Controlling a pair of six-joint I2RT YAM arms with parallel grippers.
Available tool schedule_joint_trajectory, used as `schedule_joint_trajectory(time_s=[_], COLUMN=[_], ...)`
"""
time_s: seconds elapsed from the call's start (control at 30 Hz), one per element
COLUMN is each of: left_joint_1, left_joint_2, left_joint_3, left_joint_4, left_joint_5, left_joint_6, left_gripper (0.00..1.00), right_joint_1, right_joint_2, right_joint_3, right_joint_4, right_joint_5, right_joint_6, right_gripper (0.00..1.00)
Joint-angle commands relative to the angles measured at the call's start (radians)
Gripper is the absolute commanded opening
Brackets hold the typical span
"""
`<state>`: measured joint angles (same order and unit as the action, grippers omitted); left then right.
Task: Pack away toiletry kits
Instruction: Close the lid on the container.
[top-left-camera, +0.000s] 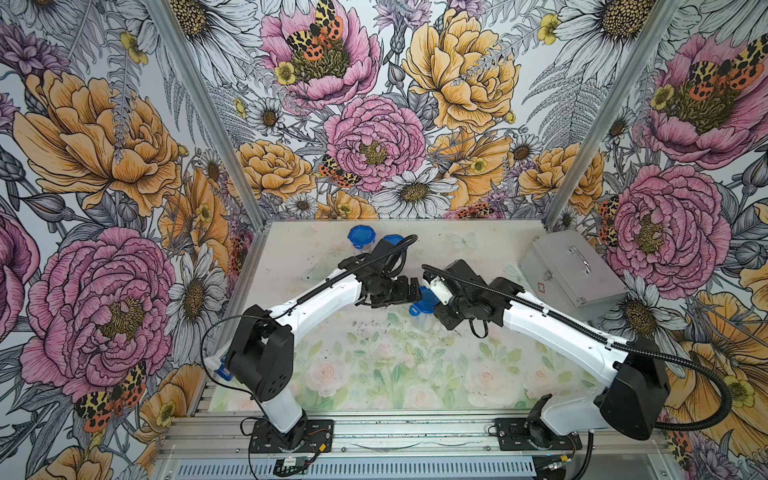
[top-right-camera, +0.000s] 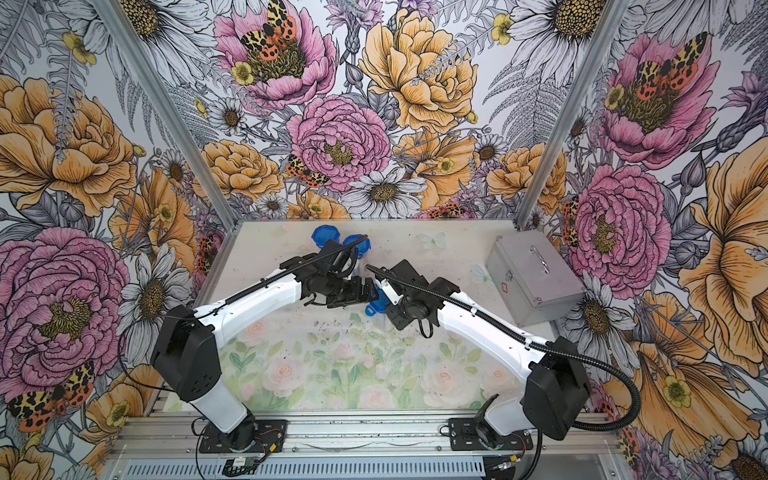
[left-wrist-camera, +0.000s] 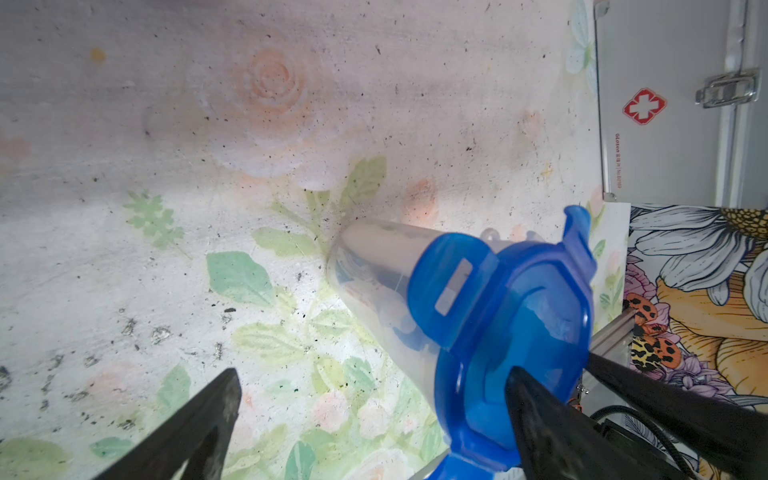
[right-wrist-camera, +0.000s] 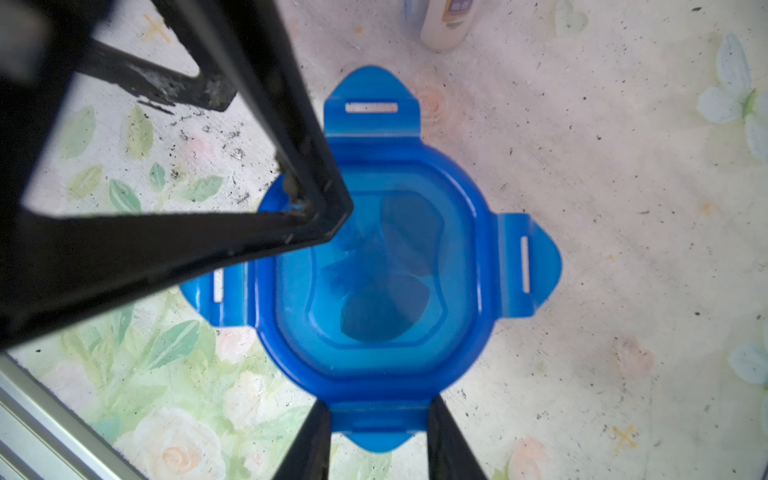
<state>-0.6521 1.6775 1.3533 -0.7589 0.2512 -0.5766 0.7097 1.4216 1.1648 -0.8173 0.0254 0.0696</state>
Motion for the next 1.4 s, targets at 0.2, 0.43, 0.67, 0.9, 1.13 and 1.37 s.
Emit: schedule_joint_trajectory(time_s=[0.2,0.43,0.67,0.9,1.13,1.37], left_joint_1=[-0.012,-0.009,-0.007,-0.008,-0.009,-0.012], left_joint_2=[0.016,0.005,-0.005,-0.017,-0.030,-0.041], left_joint_3=[0.004,-0.011,-0.003,-0.006,-0.012,-0.022], left_joint_4=[-0.011,-0.023,-0.034,-0.049,-0.069,-0.079], left_joint_5=[-0.043,-0.063,-0.064,-0.070,-0.079,-0.081], left_joint_6=[0.025,0.028,0.037,0.045,0.053,0.055], left_gripper=[0.97,0.97,0.96,0.96,0.96,0.96], right_joint_1=[-0.015,-0.019,-0.020,-0.022,-0.021,-0.021], right_joint_2=[-0.009,-0.021,0.000,0.005,0.017,0.018], right_joint_3=[0.004,-0.002,0.012,0.008,0.013,0.006], right_joint_4=[0.006,0.007,0.007,0.007,0.009,0.009], right_joint_5=[-0.006,-0.019,-0.031,-0.044,-0.051,-0.067], right_joint_6=[-0.002,0.007,0.001,-0.004,-0.002,-0.013], right_gripper=[0.37,0.46,0.40,0.36,0.37,0.37])
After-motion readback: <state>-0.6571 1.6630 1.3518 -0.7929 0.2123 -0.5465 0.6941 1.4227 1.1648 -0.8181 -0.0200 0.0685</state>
